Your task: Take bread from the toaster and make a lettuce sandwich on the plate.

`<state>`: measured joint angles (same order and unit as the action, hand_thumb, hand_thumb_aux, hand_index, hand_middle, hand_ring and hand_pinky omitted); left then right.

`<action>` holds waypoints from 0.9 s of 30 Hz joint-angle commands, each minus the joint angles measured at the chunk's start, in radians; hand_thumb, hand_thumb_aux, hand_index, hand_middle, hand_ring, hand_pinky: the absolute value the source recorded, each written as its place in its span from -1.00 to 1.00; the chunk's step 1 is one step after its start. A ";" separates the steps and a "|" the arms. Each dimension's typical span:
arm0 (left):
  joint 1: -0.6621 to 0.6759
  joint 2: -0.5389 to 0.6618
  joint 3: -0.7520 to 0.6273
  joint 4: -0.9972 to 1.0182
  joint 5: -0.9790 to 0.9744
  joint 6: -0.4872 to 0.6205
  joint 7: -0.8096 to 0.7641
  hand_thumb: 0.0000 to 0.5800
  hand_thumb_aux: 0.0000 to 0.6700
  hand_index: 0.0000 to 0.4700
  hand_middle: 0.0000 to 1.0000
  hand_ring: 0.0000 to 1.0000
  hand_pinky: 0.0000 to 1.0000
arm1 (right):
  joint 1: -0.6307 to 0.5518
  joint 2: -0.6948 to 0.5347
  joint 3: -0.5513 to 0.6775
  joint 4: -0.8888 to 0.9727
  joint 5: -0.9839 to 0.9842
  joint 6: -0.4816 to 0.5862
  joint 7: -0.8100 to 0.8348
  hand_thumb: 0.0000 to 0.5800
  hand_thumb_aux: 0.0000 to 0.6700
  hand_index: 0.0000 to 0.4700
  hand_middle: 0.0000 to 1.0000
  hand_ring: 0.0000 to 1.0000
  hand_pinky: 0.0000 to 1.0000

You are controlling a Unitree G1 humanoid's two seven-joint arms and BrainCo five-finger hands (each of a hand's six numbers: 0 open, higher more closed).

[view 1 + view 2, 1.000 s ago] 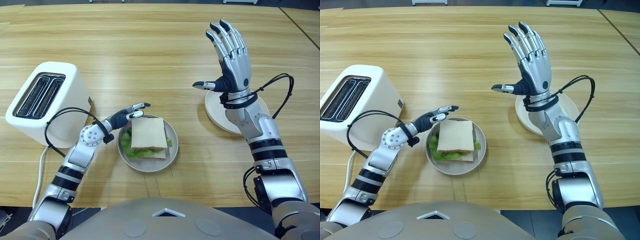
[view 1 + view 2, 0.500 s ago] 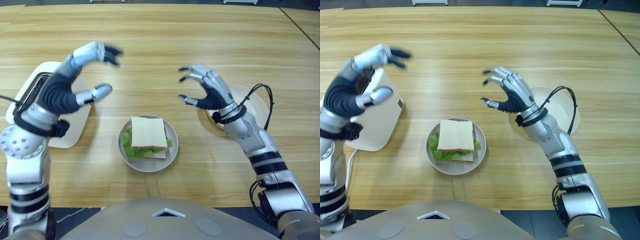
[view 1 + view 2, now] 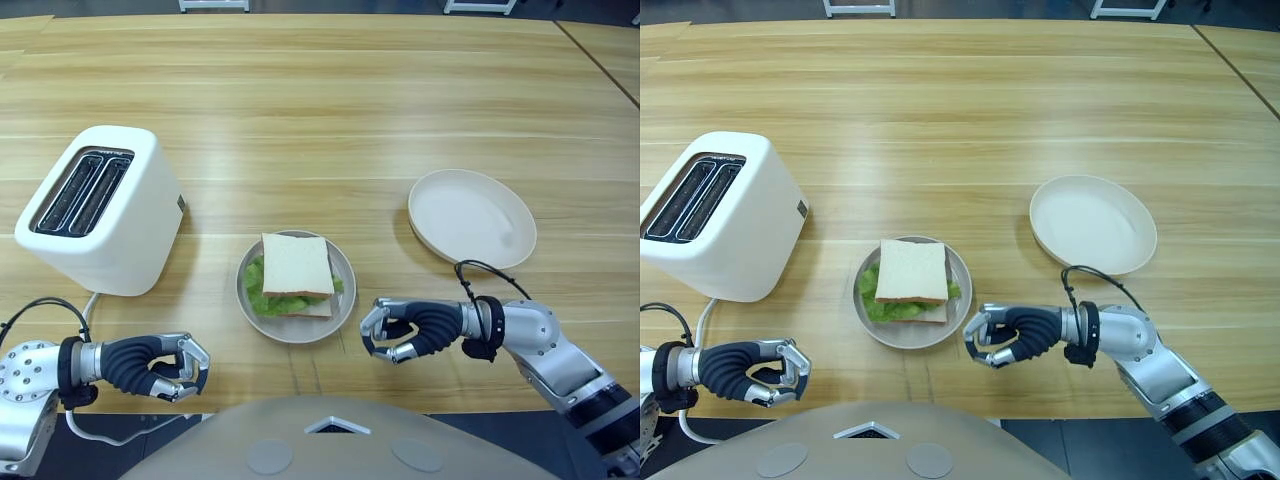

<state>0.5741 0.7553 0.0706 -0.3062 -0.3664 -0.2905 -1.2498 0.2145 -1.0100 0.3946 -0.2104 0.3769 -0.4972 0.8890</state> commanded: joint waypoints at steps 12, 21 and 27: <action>-0.285 -0.228 -0.321 0.396 0.320 -0.038 0.251 1.00 1.00 1.00 1.00 1.00 1.00 | -0.086 0.267 0.084 0.196 -0.365 -0.012 0.025 1.00 1.00 1.00 1.00 1.00 1.00; -0.435 -0.310 -0.332 0.549 0.444 -0.083 0.521 1.00 1.00 1.00 1.00 1.00 1.00 | -0.291 0.502 0.005 0.466 -0.738 -0.182 -0.427 1.00 1.00 1.00 1.00 1.00 1.00; -0.638 -0.367 -0.347 0.753 0.546 -0.122 0.702 1.00 1.00 1.00 1.00 1.00 1.00 | -0.499 0.605 0.024 0.698 -1.059 -0.158 -0.835 1.00 1.00 1.00 1.00 1.00 1.00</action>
<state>-0.0396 0.3892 -0.2585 0.3356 0.0960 -0.4505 -0.5866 -0.2164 -0.4298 0.4031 0.4204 -0.6026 -0.6853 0.1464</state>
